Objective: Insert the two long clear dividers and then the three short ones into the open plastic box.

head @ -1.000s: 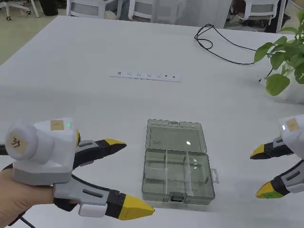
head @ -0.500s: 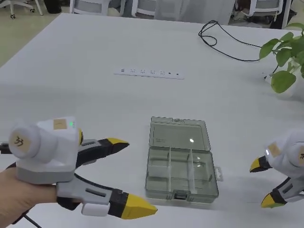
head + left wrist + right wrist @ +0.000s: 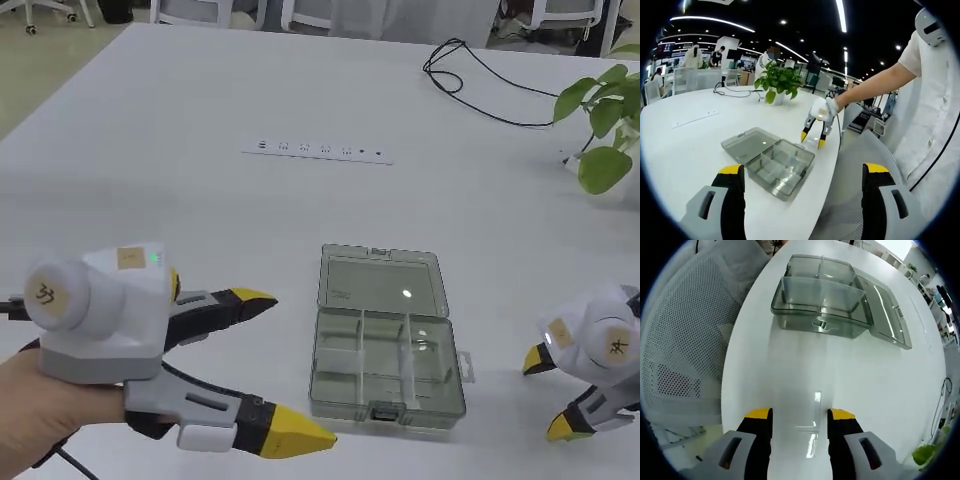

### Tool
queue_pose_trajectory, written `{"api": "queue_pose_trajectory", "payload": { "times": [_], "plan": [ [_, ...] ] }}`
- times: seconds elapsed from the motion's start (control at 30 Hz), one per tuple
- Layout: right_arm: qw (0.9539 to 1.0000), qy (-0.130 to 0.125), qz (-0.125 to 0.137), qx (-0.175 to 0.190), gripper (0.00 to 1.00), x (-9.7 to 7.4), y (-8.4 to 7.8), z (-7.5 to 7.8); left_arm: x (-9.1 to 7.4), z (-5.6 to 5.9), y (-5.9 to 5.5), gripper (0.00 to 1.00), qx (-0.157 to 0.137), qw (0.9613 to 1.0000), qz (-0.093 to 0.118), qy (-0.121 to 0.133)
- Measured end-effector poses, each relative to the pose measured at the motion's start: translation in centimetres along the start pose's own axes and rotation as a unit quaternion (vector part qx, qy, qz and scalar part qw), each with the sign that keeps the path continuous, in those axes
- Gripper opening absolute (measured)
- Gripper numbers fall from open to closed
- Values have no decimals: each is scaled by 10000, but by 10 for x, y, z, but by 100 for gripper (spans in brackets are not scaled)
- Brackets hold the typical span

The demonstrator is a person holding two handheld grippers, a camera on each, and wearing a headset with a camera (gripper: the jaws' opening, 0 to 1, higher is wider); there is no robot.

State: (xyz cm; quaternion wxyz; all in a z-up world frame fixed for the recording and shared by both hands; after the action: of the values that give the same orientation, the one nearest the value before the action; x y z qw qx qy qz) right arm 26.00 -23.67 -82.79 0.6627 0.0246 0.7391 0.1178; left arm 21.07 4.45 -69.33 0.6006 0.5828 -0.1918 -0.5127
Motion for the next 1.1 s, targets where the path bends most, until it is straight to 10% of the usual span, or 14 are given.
{"api": "queue_pose_trajectory", "payload": {
  "times": [0.7, 1.1],
  "plan": [
    [9998, -150, -34, 162, 33, -3, 1, -1, 4, 0, 3, 99, 36, 9999, -14, -112],
    [9940, -747, 601, 524, 33, -42, 28, -5, 10, 4, 13, 97, -35, 9999, 25, -149]
  ]
}}
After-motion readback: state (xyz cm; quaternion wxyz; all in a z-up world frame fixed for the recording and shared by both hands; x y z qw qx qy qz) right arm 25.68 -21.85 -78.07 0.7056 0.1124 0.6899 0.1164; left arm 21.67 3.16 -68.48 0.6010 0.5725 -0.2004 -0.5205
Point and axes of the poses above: the centre of the closed fingertips' face, and the gripper's own axes: x roughly forward along the fingers, z roughly to its right, y roughly out of its top, the point moved 3 cm from there along -x, roughly backward along the fingers, and after that the axes turned 6 degrees about y, right-handed, at the moved point
